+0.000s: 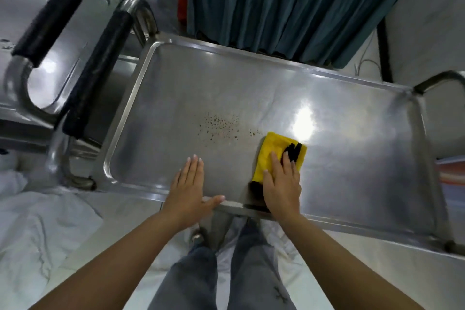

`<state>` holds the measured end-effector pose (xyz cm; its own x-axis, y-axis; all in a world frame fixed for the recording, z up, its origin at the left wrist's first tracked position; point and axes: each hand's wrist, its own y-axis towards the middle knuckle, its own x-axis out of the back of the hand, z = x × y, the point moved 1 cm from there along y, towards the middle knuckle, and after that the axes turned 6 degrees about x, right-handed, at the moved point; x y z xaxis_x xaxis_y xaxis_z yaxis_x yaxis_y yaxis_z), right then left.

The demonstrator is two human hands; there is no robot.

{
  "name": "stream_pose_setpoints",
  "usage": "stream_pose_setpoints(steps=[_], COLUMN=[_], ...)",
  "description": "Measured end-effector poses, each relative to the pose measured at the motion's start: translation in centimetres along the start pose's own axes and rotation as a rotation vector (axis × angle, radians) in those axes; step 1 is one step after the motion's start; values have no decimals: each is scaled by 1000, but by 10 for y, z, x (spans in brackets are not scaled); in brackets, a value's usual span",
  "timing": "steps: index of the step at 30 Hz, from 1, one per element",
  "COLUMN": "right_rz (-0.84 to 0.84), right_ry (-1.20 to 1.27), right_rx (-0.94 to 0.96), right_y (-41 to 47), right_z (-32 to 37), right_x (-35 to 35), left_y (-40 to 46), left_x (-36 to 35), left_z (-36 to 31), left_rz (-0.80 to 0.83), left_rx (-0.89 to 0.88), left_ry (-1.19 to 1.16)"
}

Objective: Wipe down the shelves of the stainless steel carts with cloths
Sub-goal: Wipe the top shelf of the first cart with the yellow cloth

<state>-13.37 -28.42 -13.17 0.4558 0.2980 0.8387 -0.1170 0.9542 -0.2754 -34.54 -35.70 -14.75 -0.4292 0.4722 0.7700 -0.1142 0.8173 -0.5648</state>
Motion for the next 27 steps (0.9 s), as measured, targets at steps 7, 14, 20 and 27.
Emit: stream_pose_setpoints(steps=[7, 14, 20, 27], right_rz=[-58, 38, -98, -83], right_ry=[-437, -479, -265, -281], right_rx=[265, 319, 24, 207], right_y=[-6, 24, 60, 129], right_z=[-21, -14, 24, 38], right_x=[18, -4, -28, -13], left_y=[23, 36, 40, 46], left_x=[36, 29, 29, 27], left_z=[49, 84, 85, 88], left_rz=[-319, -368, -374, -399], left_rx=[-60, -48, -70, -77], left_ry=[185, 239, 174, 195])
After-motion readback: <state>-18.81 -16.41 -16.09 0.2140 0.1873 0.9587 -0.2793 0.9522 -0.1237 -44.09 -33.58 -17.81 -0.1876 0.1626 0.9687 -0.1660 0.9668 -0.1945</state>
